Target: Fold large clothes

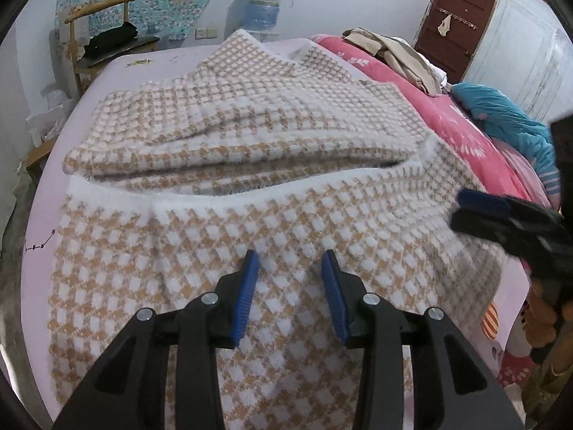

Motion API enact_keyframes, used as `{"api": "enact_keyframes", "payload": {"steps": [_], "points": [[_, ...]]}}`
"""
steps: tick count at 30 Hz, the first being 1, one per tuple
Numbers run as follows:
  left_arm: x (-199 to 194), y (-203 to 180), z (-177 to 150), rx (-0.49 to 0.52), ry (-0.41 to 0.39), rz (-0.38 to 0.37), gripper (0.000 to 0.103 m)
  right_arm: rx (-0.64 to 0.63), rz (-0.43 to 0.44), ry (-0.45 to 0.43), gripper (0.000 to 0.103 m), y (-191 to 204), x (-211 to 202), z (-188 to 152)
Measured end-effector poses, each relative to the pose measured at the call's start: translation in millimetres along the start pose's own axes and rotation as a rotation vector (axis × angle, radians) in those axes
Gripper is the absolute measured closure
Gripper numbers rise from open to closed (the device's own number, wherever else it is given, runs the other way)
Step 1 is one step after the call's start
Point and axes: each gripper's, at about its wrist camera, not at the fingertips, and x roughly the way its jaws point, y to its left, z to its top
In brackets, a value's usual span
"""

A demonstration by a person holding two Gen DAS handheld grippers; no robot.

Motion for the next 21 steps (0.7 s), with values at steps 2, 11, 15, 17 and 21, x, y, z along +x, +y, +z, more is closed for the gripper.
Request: {"api": "enact_keyframes", "payload": {"steps": [2, 11, 15, 17, 21], "points": [[0, 0, 0, -0.005, 0.004, 0.002, 0.066, -0.016, 0.003, 0.009, 0.035, 4, -5, -9], [3, -11, 6, 0.005, 0.027, 0.06, 0.064, -0.028, -0.063, 0.084, 0.027, 2, 11, -30], [5, -16, 9, 0.002, 0.046, 0.094, 0.06, -0.053, -0.053, 0.051, 0.024, 5, -7, -27], [5, -17, 10, -0.004, 0.053, 0.112, 0.058, -0.076, -0.037, 0.038, 0.021, 10, -17, -30], [5, -17, 12, -0.028, 0.064, 0.143, 0.049, -0.123, -0.054, 0.051, 0.019, 19, -21, -37]]}}
